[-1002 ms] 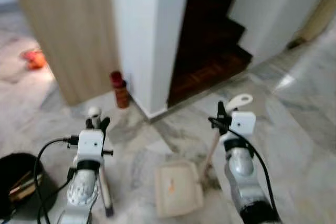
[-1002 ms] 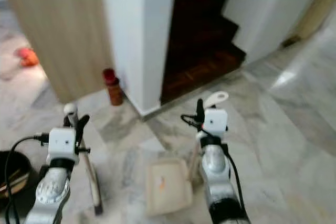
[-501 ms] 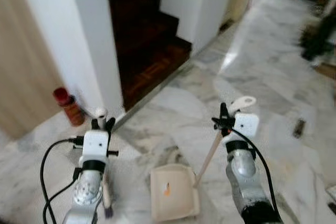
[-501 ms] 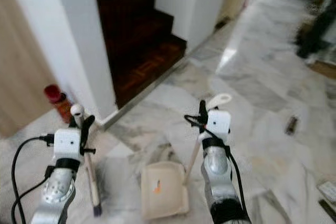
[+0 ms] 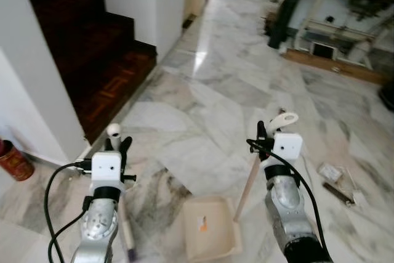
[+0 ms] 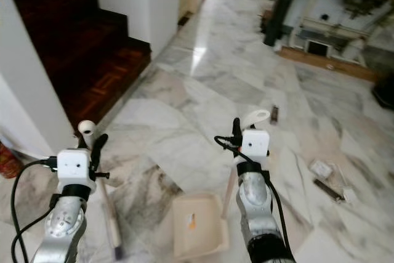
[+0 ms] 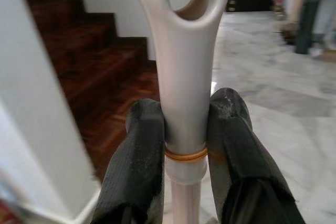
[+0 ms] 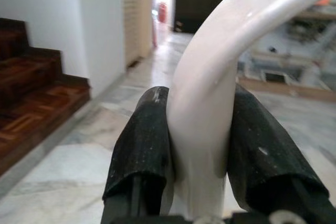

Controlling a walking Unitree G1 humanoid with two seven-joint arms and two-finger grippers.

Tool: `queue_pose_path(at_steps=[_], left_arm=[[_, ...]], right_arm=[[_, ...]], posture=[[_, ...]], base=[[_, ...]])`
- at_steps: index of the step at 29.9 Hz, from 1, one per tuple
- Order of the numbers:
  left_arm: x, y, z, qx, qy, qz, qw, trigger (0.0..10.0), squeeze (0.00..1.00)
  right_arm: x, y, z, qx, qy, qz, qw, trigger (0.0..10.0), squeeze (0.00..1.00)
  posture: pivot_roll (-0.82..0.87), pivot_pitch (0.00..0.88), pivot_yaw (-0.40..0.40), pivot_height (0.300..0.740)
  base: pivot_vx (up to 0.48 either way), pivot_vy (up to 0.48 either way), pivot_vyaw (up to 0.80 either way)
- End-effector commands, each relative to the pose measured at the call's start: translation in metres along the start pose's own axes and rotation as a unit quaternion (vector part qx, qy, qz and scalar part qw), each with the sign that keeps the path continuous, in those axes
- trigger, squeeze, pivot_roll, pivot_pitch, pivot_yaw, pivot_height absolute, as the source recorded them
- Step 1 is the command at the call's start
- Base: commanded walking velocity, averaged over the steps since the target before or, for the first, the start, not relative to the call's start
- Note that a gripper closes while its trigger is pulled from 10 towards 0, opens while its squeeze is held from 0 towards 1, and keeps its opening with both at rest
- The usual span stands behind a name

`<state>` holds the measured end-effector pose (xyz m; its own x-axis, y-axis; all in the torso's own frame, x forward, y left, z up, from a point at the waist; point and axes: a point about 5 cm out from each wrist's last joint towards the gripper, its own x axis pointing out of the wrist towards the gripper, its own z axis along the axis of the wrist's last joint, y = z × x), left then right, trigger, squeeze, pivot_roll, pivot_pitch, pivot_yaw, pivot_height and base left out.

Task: Sweep floor

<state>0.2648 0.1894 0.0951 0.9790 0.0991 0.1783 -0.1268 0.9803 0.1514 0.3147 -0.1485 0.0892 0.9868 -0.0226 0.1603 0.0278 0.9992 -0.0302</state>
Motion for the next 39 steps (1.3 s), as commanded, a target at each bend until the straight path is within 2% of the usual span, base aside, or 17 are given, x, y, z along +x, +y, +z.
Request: queue_pose_path(at_steps=[1, 13, 35, 39], left_arm=[[0.0038, -0.0067, 0.0093, -0.007, -0.019, -0.013, 1.0, 10.0, 0.0], [0.0042, -0.0065, 0.0084, -0.011, -0.017, -0.017, 1.0, 10.0, 0.0], [0.0048, -0.0045, 0.0069, -0.002, -0.012, -0.017, 1.0, 10.0, 0.0], [0.004, -0.0044, 0.0069, 0.002, -0.012, -0.02, 1.0, 10.0, 0.0]], right_arm=[[0.0026, -0.0035, 0.0075, 0.003, -0.019, -0.006, 1.0, 10.0, 0.0], [0.0014, -0.0072, 0.0074, 0.002, -0.022, -0.011, 1.0, 10.0, 0.0], [0.0024, -0.0036, 0.0085, 0.009, -0.028, -0.01, 1.0, 10.0, 0.0], [0.0035, -0.0043, 0.0093, 0.011, -0.029, -0.011, 0.999, 10.0, 0.0]], posture=[[0.1, 0.08, -0.06, 0.74], [0.1, 0.076, -0.057, 0.74], [0.11, 0.027, -0.053, 0.74], [0.11, 0.019, -0.051, 0.74]], base=[[0.0, 0.0, -0.8], [0.0, 0.0, -0.74], [0.0, 0.0, 0.0], [0.281, 0.0, 0.0]])
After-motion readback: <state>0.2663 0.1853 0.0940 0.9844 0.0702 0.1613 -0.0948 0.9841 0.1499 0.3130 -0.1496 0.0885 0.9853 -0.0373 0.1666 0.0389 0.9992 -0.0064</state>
